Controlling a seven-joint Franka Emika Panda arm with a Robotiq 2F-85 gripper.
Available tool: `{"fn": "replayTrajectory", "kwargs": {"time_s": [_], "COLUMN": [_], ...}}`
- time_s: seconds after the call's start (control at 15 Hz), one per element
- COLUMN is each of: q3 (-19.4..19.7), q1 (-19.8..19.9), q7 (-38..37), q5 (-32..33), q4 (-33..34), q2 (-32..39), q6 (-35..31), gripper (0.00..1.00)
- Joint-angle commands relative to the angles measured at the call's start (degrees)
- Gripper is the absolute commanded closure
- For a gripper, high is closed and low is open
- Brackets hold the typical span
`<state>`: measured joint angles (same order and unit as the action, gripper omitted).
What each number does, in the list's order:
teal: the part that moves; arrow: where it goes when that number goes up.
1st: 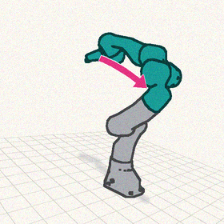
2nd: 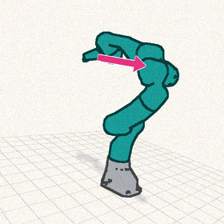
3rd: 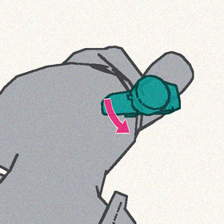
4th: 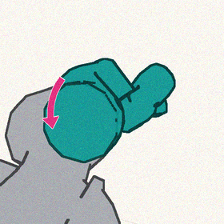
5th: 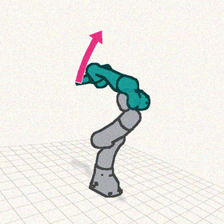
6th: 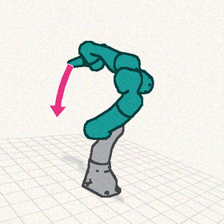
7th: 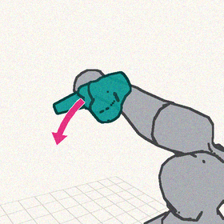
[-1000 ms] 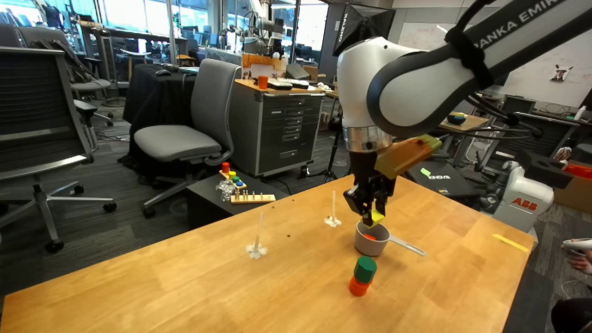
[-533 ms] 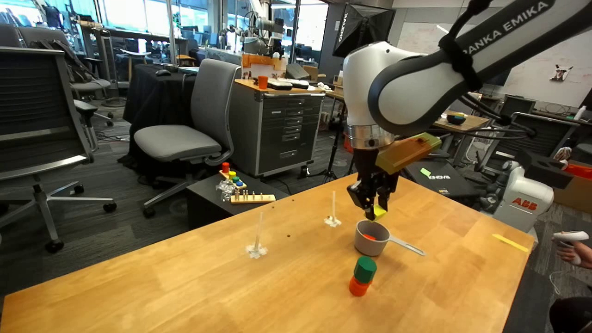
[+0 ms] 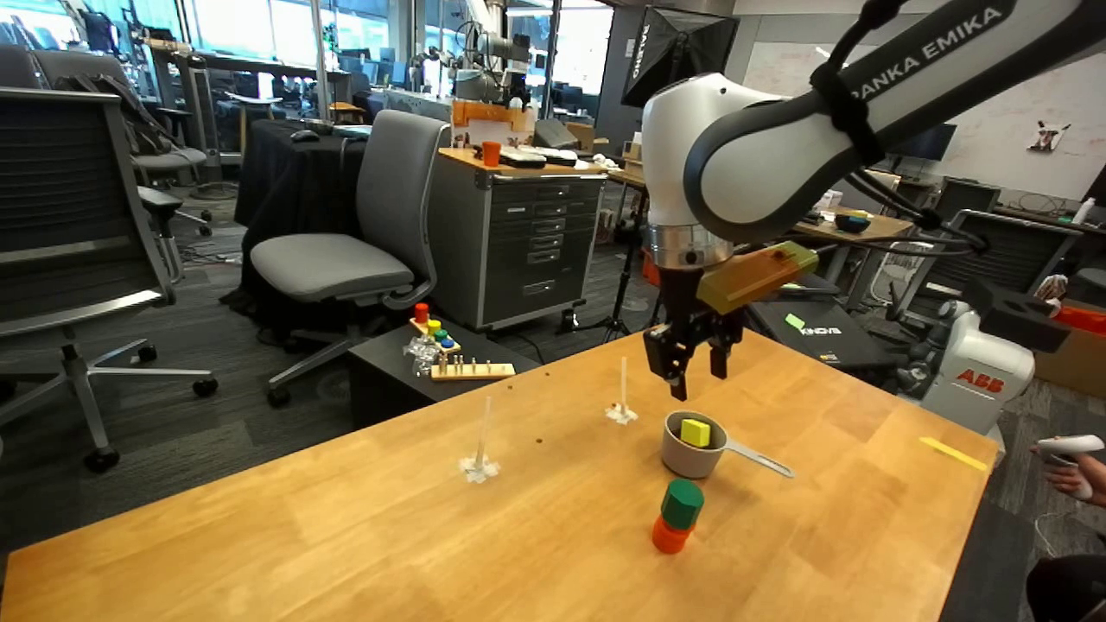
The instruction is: Put the blocks in the gray pot except the last bottom block
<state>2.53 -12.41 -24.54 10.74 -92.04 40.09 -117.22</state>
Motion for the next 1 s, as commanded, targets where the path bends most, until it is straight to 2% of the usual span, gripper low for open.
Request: {"fn": "replayTrajectory", "kwargs": {"time_s": [0.0,0.13,0.47,0.53,0.73,0.93], "q3": [0.04,-0.56,-2.93,-2.42,-3.20,-3.12], "q1": [-0.24,-0.87,-6.02,-4.11,-6.39,-5.97], "q7": [-0.13,0.18,-2.34,-0.54,-1.80,-1.79], "q5": [-0.61,-0.56,0.45,-0.02,0.22,0.19], "q4": [2.07,0.84,-1.91,0.29,-0.13,-0.65], "q2": [0.68,-0.87,-7.22,-3.08,-5.67,-5.85], "q6": [2.05,1.77,4.44,2.27,4.05,4.10], "gripper": [0.00,0.00,0.00,0.00,0.00,0.00]}}
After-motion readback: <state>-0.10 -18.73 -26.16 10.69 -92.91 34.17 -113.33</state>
